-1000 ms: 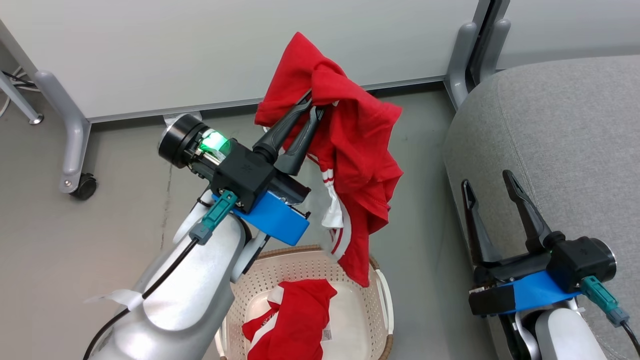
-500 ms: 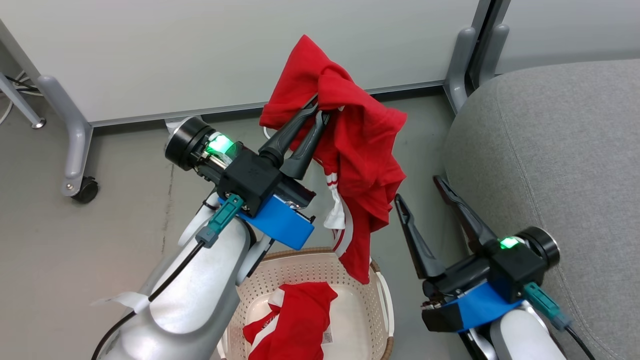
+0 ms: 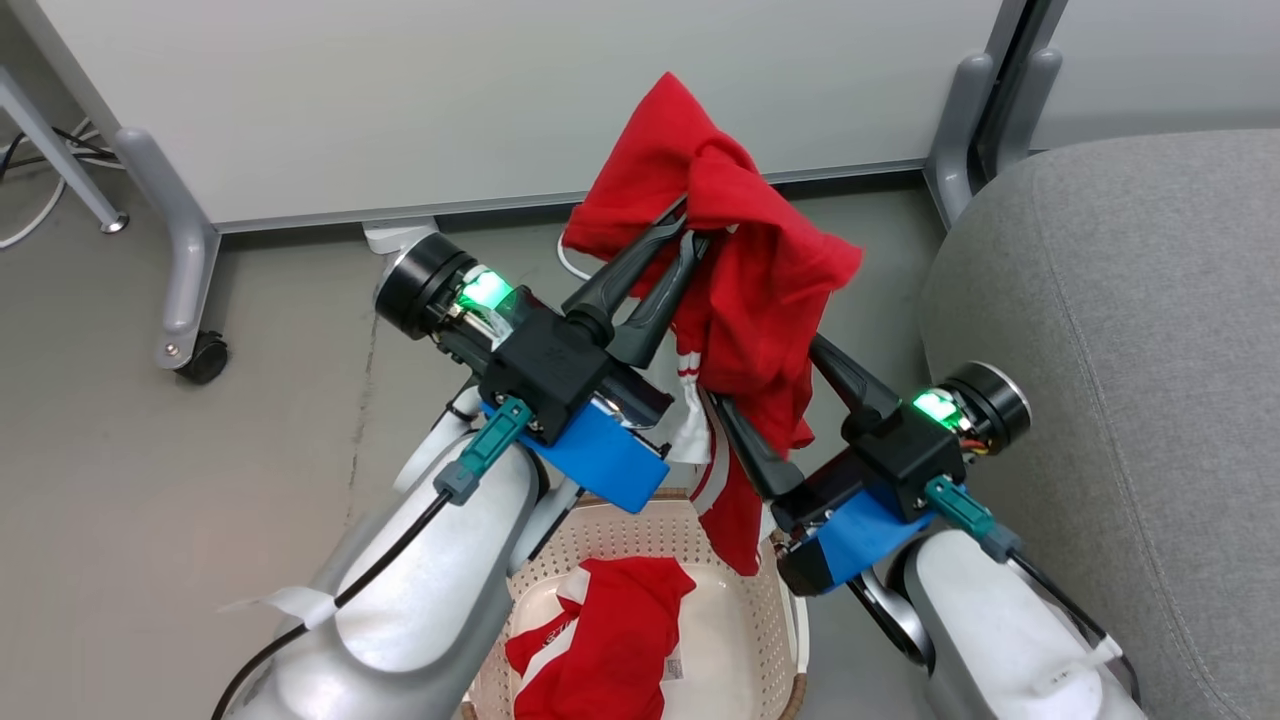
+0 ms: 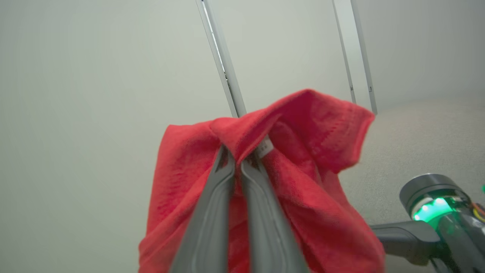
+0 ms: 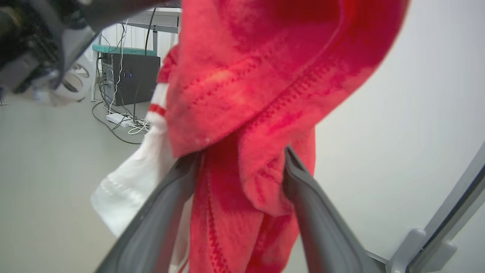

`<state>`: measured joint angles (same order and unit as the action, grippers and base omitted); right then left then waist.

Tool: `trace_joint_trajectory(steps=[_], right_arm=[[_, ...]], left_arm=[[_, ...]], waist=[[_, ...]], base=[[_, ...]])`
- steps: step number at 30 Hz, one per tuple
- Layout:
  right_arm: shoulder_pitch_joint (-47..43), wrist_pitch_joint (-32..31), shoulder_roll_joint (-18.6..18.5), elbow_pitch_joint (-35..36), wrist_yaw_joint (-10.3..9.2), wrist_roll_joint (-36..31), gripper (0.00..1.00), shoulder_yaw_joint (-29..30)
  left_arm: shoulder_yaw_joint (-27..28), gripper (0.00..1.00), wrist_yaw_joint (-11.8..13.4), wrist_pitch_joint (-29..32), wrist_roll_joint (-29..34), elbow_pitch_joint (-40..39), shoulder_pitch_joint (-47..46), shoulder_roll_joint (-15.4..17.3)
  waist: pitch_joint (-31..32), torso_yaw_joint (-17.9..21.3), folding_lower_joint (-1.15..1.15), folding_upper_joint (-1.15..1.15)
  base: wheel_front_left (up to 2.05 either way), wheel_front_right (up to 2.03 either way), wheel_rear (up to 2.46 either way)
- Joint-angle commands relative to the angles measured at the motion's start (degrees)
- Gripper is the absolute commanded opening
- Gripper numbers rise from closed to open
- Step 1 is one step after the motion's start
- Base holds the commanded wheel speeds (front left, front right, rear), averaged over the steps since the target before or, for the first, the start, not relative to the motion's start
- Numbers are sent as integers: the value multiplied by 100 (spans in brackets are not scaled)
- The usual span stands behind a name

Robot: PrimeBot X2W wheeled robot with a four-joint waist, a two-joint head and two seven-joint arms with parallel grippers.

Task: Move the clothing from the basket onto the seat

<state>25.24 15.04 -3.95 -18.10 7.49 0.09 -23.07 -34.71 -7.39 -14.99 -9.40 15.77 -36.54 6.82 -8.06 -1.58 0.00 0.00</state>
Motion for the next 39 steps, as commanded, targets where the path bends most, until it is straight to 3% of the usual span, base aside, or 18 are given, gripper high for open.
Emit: trace_joint_trajectory(steps=[1, 3, 4, 5, 25, 26, 27, 39], right_arm=[[105, 22, 32, -32, 2, -19, 100, -10], [206, 21, 60, -182, 2, 10, 100, -36], [246, 22, 71, -216, 2, 51, 36, -36], [280, 22, 80, -233, 1, 78, 1, -26], [105, 22, 113, -64, 2, 359, 0, -49], [107, 22, 112, -56, 2, 365, 0, -53], [106, 22, 112, -50, 2, 372, 0, -52], [69, 22, 112, 8, 2, 421, 0, -42]], left_arm=[[-15, 0, -1, -29, 29, -27, -95, -25], [-47, 0, -3, -29, 27, -25, -110, -47], [-55, 0, -4, -29, 19, -19, -118, -53], [-69, 0, -4, -29, 9, -13, -128, -61], [-103, 0, -5, -30, -18, 26, -122, 13], [-76, 29, -5, -29, 2, 22, -112, 0], [-61, 98, -5, -28, 13, 63, -87, -12], [-7, 100, -6, -24, 143, 55, -65, -39]], waist=[[-14, -21, 0, 0], [-27, -55, 0, 0], [-29, -68, 0, 0], [-30, -79, 0, 0], [-26, -8, 0, 0], [-32, -9, 0, 0], [-34, -11, 0, 0], [-62, -8, 0, 0]], base=[[0, 0, 0], [0, 0, 0], [0, 0, 0], [0, 0, 0], [0, 0, 0], [0, 0, 0], [0, 0, 0], [0, 0, 0]])
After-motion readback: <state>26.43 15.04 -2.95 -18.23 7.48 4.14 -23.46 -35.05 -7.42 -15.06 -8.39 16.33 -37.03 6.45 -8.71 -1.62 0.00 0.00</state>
